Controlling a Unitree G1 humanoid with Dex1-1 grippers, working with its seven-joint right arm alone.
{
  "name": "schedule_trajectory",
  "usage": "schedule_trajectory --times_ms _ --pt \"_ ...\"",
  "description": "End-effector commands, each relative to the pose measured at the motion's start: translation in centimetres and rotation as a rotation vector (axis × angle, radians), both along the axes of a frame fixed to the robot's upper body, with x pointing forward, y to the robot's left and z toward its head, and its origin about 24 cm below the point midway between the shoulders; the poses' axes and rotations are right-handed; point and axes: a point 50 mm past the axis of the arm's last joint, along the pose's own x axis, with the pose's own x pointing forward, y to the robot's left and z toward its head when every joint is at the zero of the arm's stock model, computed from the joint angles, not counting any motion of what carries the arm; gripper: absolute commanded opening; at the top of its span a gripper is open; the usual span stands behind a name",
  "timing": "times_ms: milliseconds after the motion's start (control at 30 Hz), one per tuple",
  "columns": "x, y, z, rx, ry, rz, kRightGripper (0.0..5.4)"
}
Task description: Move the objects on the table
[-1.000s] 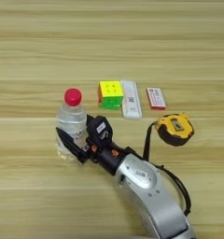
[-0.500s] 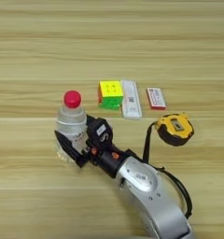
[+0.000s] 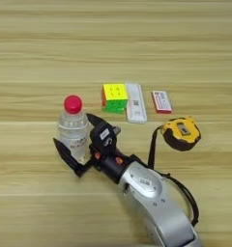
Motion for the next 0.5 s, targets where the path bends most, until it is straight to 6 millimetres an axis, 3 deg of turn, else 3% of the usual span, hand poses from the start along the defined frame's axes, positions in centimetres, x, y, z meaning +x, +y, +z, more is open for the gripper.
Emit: schedule_trajectory --times_ms 33,500 --pt "0.68 0.35 2.38 0.048 -0.116 -0.003 5.36" --pt "0.09 0.13 2.95 0.046 -0.135 0.0 5.36"
